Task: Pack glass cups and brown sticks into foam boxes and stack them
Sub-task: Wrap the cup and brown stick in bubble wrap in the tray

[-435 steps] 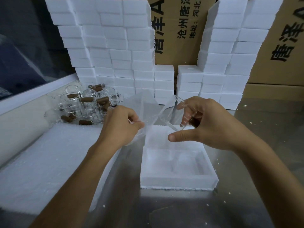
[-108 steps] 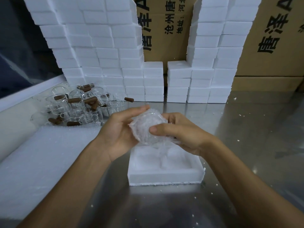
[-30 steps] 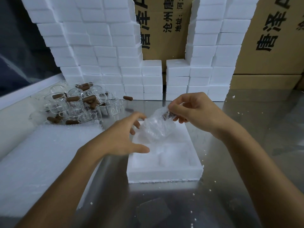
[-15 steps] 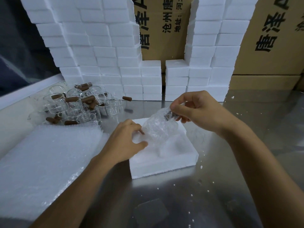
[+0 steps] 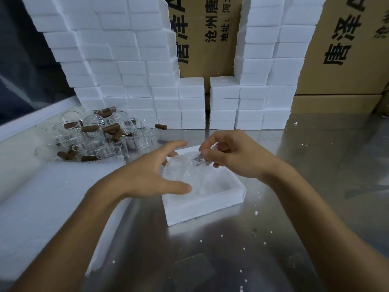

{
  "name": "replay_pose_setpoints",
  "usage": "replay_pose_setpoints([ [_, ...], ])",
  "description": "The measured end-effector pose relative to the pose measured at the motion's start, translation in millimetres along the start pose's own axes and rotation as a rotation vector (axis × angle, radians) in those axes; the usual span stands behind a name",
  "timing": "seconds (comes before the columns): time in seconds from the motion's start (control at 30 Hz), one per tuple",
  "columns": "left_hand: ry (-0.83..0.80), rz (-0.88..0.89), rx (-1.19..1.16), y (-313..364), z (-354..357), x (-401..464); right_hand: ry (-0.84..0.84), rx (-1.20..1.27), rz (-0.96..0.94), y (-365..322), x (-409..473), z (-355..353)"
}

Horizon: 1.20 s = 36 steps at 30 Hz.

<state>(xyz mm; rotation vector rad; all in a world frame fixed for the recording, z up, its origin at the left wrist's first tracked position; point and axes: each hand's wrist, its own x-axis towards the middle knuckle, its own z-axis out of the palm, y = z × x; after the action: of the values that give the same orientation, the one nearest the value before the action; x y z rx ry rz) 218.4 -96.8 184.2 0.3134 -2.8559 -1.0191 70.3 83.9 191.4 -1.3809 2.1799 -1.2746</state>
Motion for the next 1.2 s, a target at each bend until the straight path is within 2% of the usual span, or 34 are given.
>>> replay_pose_setpoints([
  [0.17,0.003,-0.046,0.188,-4.6,5.8,4.0,-0.051,-0.043,0.008,9.6,3.3,6.1],
  [0.67,0.068,-0.064,0.302,-3.2,20.3,10.6,-0.133,0.013,0.081,24.3,2.6,3.5],
  [0.93,0.099,-0.039,0.263,-12.1,20.3,12.2,-0.195,0.050,0.142,31.7,1.4,1.1],
  [1.2,0.175,-0.068,0.099,-19.0,18.5,11.7,-0.155,0.073,0.167,39.8,4.0,4.2],
])
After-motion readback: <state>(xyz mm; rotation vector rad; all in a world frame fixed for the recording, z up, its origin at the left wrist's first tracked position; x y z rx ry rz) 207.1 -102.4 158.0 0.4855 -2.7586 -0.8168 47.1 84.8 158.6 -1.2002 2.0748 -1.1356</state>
